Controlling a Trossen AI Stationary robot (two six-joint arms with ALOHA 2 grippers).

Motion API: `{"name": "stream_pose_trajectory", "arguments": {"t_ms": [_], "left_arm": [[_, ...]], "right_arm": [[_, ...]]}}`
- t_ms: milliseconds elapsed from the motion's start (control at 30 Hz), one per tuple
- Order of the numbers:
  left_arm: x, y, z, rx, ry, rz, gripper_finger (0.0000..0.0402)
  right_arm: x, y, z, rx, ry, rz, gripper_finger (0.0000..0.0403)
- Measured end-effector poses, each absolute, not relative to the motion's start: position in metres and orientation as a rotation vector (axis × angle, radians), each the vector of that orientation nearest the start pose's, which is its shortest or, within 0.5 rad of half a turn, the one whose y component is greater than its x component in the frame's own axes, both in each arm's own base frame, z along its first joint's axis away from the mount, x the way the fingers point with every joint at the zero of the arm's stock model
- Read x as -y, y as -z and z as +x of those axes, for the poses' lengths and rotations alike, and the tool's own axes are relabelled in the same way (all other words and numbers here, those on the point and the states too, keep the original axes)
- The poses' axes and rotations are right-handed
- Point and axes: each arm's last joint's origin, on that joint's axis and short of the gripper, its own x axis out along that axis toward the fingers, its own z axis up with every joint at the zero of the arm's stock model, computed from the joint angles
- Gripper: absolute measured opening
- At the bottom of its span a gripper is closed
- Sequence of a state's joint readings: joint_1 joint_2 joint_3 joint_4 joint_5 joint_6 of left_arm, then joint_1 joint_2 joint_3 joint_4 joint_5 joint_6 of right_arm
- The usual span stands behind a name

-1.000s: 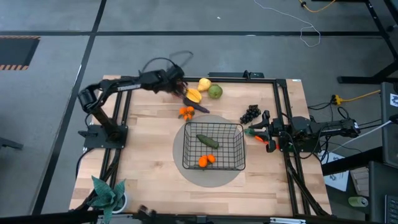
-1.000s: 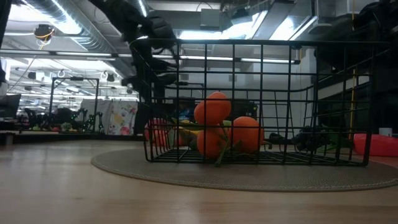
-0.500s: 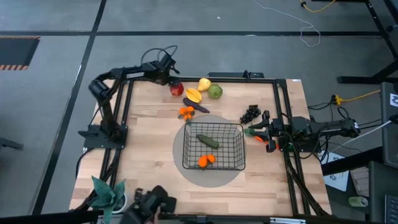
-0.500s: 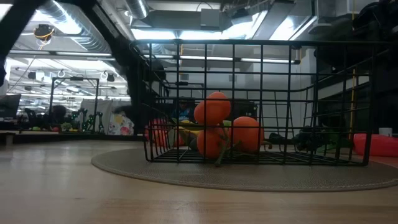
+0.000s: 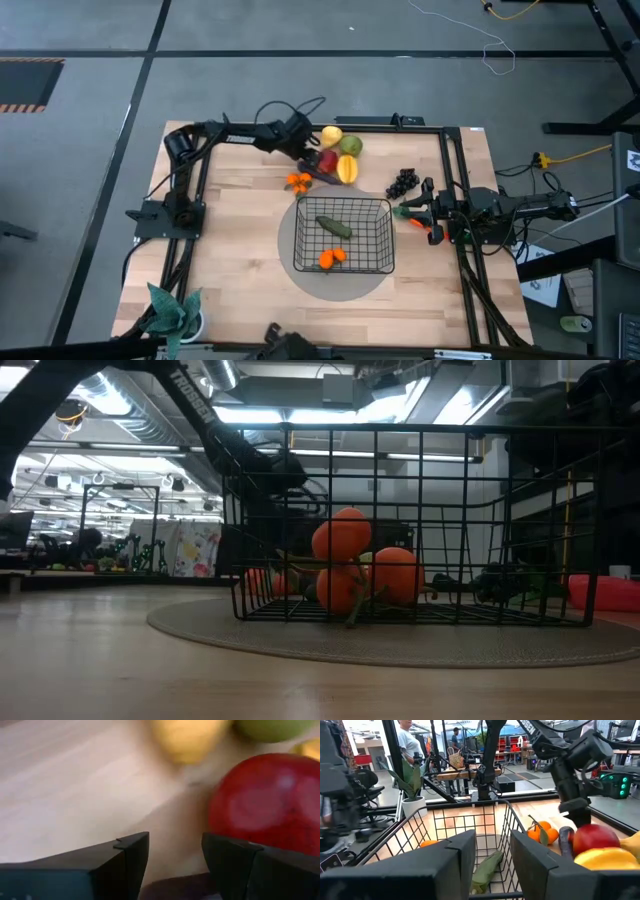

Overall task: Build produce basket
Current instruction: Move the fruits and vegetables to the top center of the table, then put the carrot into the wire basket

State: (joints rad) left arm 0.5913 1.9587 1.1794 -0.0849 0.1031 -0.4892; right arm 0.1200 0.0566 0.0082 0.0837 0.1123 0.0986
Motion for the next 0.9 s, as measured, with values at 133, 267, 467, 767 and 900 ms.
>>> {"name": "stream_pose_trajectory", "arguments": {"t_ms": [133, 267, 467, 767, 900], "left_arm": [[-0.213, -0.153, 0.342, -0.643, -0.601, -0.726, 0.0172], [-0.221, -0.177, 0.332, -0.589, -0.610, -0.701, 0.0172], [-0.217, -0.235, 0.305, -0.517, -0.579, -0.640, 0.0172], [-0.149, -0.333, 0.255, -0.447, -0.318, -0.397, 0.0172], [-0.113, -0.359, 0.233, -0.435, -0.312, -0.323, 0.0172]], "right_arm": [[-0.009, -0.170, 0.100, 0.035, -0.009, 0.103, 0.0122], [-0.009, -0.170, 0.100, 0.033, -0.009, 0.103, 0.0122], [-0.009, -0.169, 0.100, 0.022, -0.009, 0.102, 0.0122], [-0.009, -0.167, 0.100, 0.004, -0.008, 0.159, 0.0122], [-0.009, -0.166, 0.100, -0.010, -0.007, 0.205, 0.0122]]}}
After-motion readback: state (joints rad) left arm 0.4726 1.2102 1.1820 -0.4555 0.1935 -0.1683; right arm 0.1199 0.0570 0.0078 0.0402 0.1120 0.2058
